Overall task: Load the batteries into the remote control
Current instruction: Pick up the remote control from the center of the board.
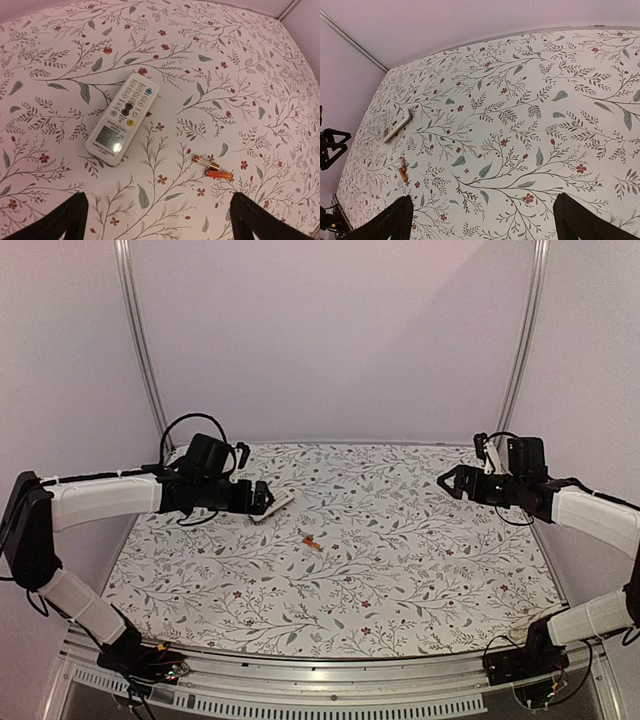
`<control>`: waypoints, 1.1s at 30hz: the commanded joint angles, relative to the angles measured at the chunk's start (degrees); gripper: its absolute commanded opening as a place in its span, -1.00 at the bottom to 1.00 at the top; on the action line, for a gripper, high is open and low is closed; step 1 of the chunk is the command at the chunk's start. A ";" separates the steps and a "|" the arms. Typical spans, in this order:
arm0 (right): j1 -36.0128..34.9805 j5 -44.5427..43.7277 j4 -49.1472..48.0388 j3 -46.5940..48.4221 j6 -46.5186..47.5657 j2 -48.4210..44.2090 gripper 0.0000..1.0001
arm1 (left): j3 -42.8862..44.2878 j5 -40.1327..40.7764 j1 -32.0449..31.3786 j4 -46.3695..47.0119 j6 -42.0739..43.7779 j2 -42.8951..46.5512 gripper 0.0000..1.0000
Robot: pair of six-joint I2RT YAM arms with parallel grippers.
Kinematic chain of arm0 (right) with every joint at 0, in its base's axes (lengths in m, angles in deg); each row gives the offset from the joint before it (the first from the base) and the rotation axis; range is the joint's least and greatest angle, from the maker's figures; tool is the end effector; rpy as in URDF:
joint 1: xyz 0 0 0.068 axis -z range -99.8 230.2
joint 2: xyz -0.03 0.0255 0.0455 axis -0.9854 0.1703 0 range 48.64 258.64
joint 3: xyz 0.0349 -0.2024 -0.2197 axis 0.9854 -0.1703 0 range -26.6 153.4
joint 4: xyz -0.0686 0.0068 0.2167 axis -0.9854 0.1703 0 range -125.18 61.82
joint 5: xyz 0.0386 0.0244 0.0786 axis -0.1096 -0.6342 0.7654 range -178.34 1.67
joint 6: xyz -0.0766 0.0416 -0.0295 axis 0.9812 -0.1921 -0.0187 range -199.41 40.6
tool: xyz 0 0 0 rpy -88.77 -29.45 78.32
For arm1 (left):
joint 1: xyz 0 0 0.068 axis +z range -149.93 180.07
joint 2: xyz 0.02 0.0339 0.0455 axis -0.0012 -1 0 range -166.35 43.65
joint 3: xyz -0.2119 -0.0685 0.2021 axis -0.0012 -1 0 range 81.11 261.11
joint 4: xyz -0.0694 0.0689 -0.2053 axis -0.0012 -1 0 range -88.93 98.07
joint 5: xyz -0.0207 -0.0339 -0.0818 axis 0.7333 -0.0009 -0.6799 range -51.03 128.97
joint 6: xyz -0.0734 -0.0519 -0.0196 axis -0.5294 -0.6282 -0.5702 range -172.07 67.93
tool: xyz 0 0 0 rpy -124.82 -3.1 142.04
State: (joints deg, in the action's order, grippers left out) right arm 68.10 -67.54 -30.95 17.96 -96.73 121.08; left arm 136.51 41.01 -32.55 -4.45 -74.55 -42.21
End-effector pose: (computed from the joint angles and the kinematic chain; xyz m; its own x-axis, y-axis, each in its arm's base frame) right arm 0.2598 0.0856 0.2678 -0.6420 0.1471 -0.7524 -0.3130 0.8456 0.4324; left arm 0.2740 -0.1718 0.2448 -0.7281 0.0124 -0.6854 0.2580 0.9313 -0.2572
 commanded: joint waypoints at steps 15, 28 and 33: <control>-0.56 9.26 0.61 1.59 4.38 0.72 0.97 | 11.88 -3.56 5.90 -8.48 14.22 -14.52 0.99; -0.66 12.28 0.55 2.05 5.14 1.83 0.98 | 21.42 -0.45 5.55 -13.47 21.16 -27.66 0.90; -1.06 12.85 0.59 2.72 5.35 3.08 0.97 | 24.33 0.29 5.36 -14.85 22.03 -31.12 0.84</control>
State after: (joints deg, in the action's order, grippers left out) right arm 67.75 -56.17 -30.79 18.92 -92.16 122.83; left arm 158.26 40.01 -27.02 -16.25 -54.57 -71.09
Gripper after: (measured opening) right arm 0.988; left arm 0.934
